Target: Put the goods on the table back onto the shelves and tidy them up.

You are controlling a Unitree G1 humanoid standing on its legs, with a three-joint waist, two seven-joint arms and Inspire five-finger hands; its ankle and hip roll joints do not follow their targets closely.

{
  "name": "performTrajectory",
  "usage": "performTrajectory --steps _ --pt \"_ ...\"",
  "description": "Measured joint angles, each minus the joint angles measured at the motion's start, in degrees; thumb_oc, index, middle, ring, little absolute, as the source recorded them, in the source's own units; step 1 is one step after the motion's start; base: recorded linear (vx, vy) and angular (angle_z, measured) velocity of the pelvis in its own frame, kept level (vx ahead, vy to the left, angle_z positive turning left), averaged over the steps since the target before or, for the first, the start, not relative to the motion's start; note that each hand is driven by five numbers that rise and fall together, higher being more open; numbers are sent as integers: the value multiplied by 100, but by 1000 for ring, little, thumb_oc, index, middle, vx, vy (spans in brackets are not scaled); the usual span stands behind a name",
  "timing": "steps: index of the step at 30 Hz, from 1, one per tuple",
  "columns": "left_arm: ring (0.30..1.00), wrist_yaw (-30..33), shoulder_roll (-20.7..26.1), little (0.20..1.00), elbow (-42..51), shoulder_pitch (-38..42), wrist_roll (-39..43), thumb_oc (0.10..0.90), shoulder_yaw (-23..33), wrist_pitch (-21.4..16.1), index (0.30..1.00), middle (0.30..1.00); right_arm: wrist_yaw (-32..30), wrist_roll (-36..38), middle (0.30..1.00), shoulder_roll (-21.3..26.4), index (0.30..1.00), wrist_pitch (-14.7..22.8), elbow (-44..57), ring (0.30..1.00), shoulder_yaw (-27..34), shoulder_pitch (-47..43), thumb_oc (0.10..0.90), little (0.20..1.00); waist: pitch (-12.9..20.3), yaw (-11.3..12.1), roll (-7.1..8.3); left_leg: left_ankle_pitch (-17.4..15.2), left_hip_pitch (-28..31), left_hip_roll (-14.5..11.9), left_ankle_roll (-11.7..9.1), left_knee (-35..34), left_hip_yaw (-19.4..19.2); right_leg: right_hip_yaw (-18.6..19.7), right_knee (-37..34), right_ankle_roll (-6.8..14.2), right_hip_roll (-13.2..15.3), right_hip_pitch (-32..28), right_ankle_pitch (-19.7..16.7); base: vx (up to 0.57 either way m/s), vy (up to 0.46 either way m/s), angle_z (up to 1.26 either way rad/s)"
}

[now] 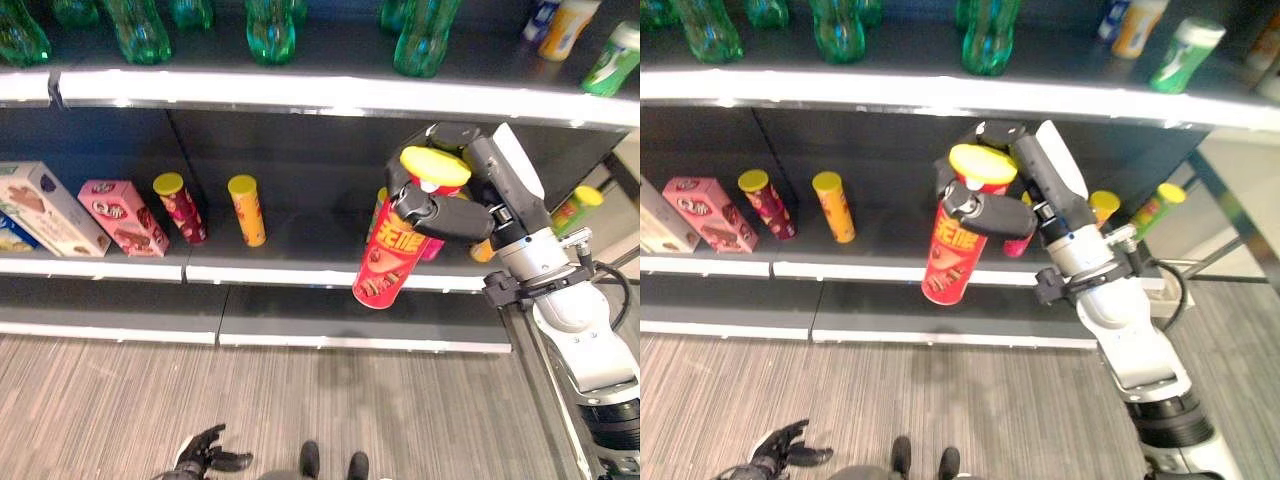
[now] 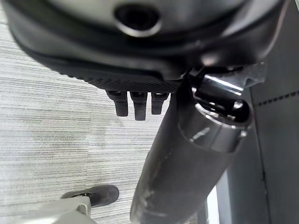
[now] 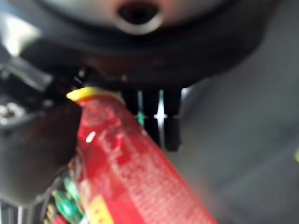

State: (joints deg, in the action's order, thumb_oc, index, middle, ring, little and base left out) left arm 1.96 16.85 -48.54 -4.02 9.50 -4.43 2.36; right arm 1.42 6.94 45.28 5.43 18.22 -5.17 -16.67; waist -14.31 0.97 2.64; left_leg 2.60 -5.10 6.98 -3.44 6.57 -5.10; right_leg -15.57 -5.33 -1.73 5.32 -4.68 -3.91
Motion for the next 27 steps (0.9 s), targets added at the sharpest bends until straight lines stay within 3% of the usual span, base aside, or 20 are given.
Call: performTrajectory --steps 1,2,4,7,9,10,12,15,20,27 --pt "900 2 12 900 54 1 -1 800 3 -3 900 900 3 -53 300 -7 300 -3 1 300 -4 58 400 300 -90 -21 31 -146 -66 -254 31 220 -205 -58 0 -10 32 -57 14 11 65 35" --pt "900 5 13 900 142 -66 -1 800 -12 -12 900 900 7 -195 300 -109 300 -15 -40 300 -27 96 400 300 -152 -21 -44 -188 -13 -841 -55 134 -70 -22 0 -5 -52 -76 58 27 104 16" --pt "900 2 0 900 113 -73 -1 800 -94 19 900 900 2 -216 300 -148 300 -36 -50 300 -27 95 400 300 -263 -43 -144 -88 117 -1294 -209 -262 199 39 0 27 -75 -63 48 54 148 -6" --pt "900 5 -36 900 125 -11 1 800 -195 19 900 900 -10 -304 300 -149 300 -67 -167 300 -36 94 400 300 -424 -82 -272 87 200 -1586 -477 -748 543 107 -1 155 -71 -22 -10 89 191 -12" --pt "900 2 -109 900 172 -42 0 800 -211 17 900 900 0 -451 300 -112 300 -178 -239 300 -32 99 400 300 -442 -191 -512 137 287 -1706 -446 -1028 429 105 -2 397 -58 -28 -32 114 186 -12" --pt "900 15 -116 900 146 -32 -2 800 -205 25 900 900 -2 -482 300 -210 300 -214 -240 300 10 205 400 300 -449 -186 -486 529 384 -1537 -309 -1160 362 190 -4 603 128 -37 -44 124 218 -9" --pt "900 19 -87 900 214 -8 -7 800 -204 20 900 900 26 -666 300 -230 300 -231 -240 300 6 364 400 300 -417 -195 -381 509 437 -1110 -63 -1166 265 191 -4 767 543 -94 -89 114 253 3" --pt "900 58 52 900 378 -1 -12 800 -184 -20 900 900 58 -722 300 -335 300 -250 -238 300 -18 354 400 300 -402 -134 -354 498 442 -781 146 -1161 234 184 1 866 867 -91 -180 35 122 8" --pt "900 126 260 900 322 -29 -59 800 -128 -20 900 900 84 -1045 300 -414 300 -284 -399 300 -219 195 400 300 -399 140 -328 411 573 -683 225 -1167 72 286 9 972 918 -108 -284 76 206 -14" --pt "900 116 206 900 145 -212 -70 800 -133 -36 900 900 -24 -1601 300 -621 300 -410 -882 300 -294 132 400 300 -284 91 -80 312 700 -717 238 -1172 -87 454 128 1088 932 -49 -192 28 128 -18"
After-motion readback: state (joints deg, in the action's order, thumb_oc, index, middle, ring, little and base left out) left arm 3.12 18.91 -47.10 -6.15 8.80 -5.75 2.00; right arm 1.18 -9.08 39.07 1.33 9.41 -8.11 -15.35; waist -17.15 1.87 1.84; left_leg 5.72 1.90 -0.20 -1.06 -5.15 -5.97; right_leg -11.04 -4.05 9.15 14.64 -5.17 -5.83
